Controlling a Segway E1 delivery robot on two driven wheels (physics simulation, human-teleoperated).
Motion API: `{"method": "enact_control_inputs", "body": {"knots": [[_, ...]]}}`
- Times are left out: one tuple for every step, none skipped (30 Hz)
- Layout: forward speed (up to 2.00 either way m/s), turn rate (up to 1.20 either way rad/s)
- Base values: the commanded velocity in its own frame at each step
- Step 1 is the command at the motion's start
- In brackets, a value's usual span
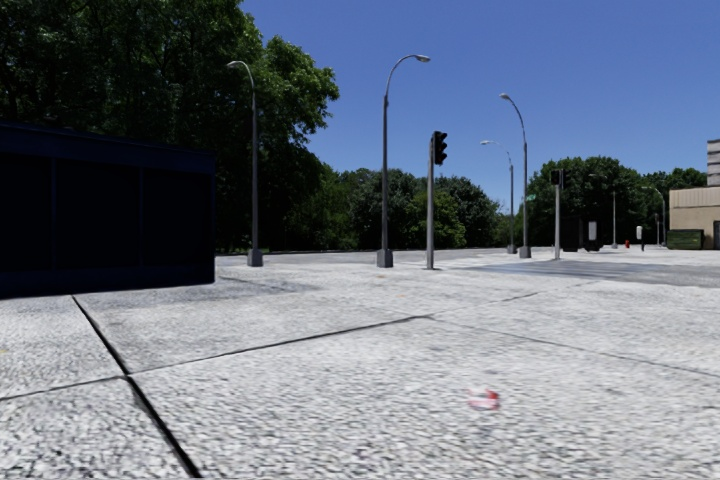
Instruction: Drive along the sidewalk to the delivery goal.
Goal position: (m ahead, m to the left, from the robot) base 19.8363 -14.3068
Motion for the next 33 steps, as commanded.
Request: {"method": "enact_control_inputs", "body": {"knots": [[2.0, 0.0], [2.0, 0.0], [2.0, 0.0], [2.0, 0.0], [2.0, 0.0], [2.0, 0.0], [2.0, 0.0], [2.0, 0.0], [2.0, 0.0], [2.0, 0.0], [2.0, 0.0], [2.0, 0.0], [2.0, 0.0], [2.0, 0.0], [2.0, 0.0], [2.0, 0.0], [2.0, 0.0], [2.0, 0.0], [2.0, -0.1], [2.0, -0.1], [2.0, -0.17], [2.0, -0.23], [2.0, -0.26], [2.0, -0.26], [2.0, -0.28], [2.0, -0.28], [2.0, -0.28], [2.0, -0.29], [2.0, -0.29], [2.0, -0.29], [2.0, -0.29], [2.0, -0.29], [2.0, -0.29]]}}
